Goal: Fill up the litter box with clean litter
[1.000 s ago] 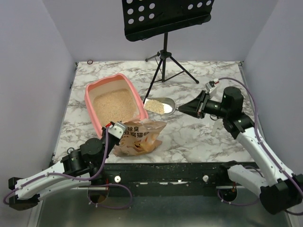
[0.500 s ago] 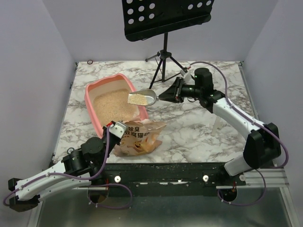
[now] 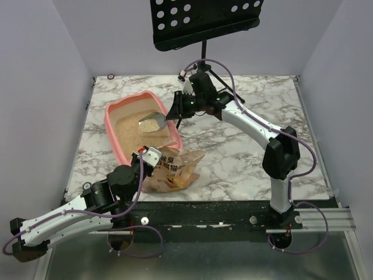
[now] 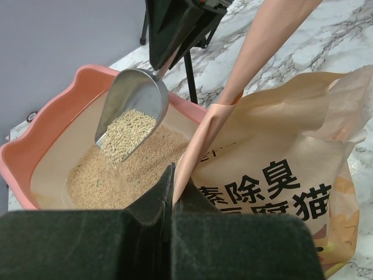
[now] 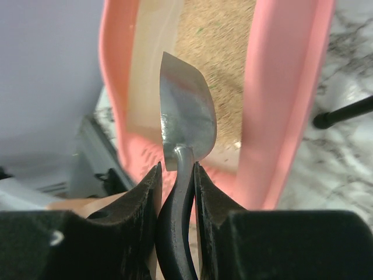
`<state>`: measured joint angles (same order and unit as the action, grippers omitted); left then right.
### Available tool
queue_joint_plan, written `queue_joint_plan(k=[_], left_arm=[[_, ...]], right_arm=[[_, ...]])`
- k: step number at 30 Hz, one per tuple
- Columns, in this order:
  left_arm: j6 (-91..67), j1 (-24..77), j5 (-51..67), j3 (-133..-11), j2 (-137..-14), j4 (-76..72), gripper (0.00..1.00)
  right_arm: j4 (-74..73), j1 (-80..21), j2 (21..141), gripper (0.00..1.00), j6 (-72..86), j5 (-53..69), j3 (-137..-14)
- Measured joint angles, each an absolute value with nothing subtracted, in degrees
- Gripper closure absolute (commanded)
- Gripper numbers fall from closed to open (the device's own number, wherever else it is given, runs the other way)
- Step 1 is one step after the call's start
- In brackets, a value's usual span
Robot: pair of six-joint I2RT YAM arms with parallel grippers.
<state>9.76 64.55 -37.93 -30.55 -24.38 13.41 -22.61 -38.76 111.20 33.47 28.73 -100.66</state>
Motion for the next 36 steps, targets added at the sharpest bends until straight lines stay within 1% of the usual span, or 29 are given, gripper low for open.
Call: queue_joint_plan(k=[3,7,14,21,25,29,36], left_arm=[[9.65,64.45,-37.89,-30.68,-25.04,13.32,1.0],[9.32,64.12,-37.91,-31.03,-25.58,13.34,1.0],[8.27,63.64,-37.91,-31.27,-26.15,13.37,1.0],[7.44,63.11,-37.89,-31.51,-26.89,13.39,1.0],[7.35,63.09,-37.89,-31.51,-26.89,13.39,1.0],[7.33,63.07,-37.89,-31.51,-26.89,13.41,1.0],[7.27,63.05,-37.89,-31.51,-26.89,13.41,1.0]], right_arm=[[-27.64,-40.73,115.11,0.99,27.05,22.22,-107.37],[-31.64,-42.92,116.9,0.99,19.79,15.77,-110.65],[-32.62,-48.05,116.88,0.99,5.45,10.02,-110.65],[-29.65,-50.3,115.66,0.99,-1.43,9.65,-106.76],[-27.68,-50.28,112.55,0.99,-2.52,8.38,-103.44],[-26.28,-50.15,106.94,0.99,-2.46,6.57,-100.95],[-24.51,-50.02,90.85,0.99,0.08,0.73,-94.26]])
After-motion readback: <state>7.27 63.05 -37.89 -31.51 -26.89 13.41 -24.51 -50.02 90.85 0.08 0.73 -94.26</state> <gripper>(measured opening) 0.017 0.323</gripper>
